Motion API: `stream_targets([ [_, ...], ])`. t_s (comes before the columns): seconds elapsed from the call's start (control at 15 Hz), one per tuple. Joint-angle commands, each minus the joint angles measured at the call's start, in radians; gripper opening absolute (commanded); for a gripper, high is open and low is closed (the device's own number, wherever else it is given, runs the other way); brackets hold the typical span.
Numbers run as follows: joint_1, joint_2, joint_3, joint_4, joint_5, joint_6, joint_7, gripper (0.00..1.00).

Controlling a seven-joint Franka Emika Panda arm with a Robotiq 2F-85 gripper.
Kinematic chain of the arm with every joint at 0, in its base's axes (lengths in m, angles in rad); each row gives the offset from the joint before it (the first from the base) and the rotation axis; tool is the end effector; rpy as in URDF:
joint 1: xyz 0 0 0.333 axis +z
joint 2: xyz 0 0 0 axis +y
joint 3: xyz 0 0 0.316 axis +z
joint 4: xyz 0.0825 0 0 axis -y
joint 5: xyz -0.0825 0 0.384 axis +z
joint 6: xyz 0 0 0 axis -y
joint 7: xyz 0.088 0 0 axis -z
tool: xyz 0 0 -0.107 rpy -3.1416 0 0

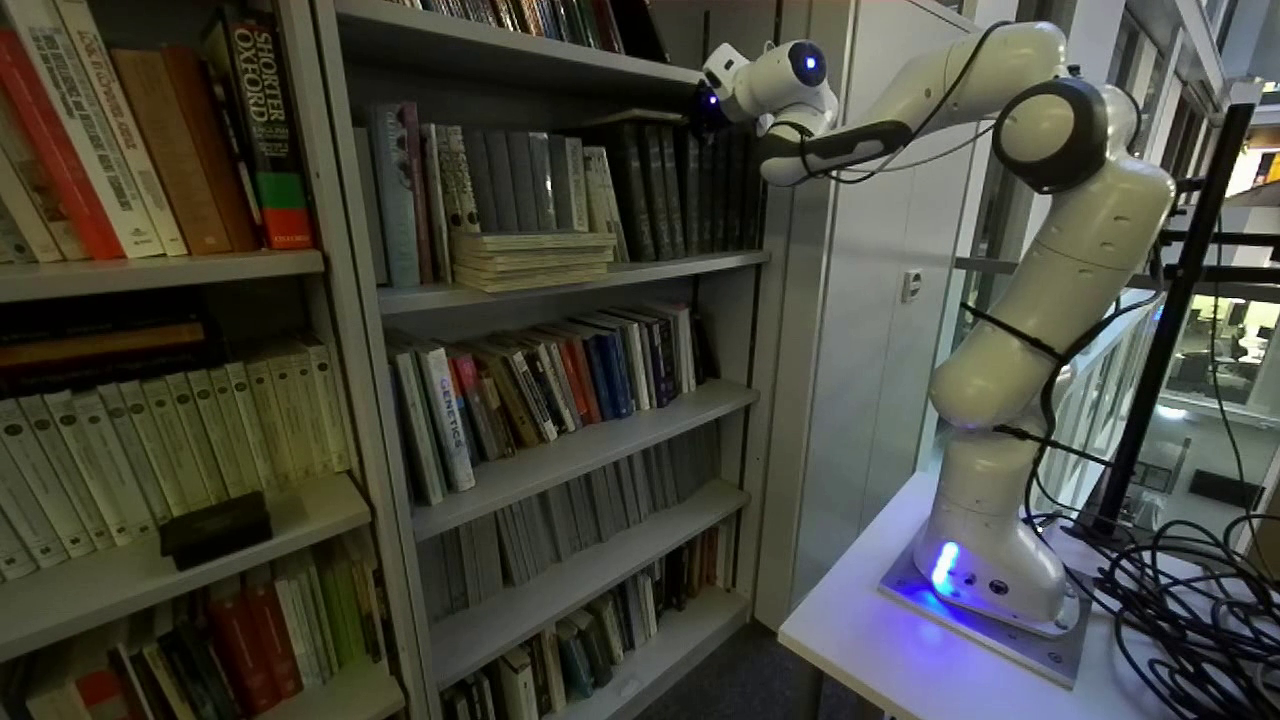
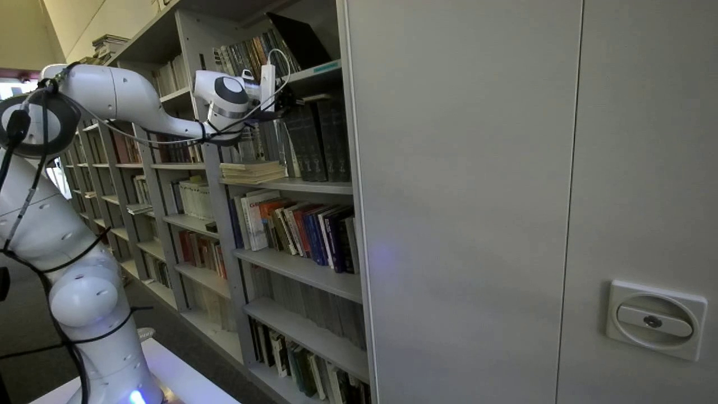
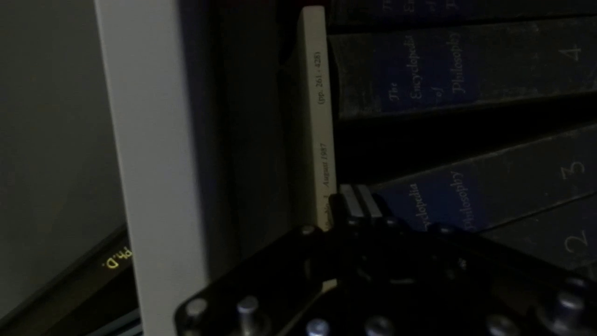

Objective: Pick up the book on top of the pile of books on the bookshelf and then put it on top of the books that are arranged on the shelf

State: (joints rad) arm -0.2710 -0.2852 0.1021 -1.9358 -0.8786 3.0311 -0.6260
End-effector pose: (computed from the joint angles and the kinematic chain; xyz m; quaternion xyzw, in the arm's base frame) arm 0.5044 -0.0169 0.7474 0.6077 0.4526 0.4039 0.5126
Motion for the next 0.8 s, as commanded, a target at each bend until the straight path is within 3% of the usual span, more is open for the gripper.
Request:
stream_targets([
  [0.0,-0.057,0.036,0.036,0.061,-0.069,0.006,0.067,0.0],
  [0.73,-0.076,0.044,0.049,0.064,-0.097,0.005,0.103,0.0],
])
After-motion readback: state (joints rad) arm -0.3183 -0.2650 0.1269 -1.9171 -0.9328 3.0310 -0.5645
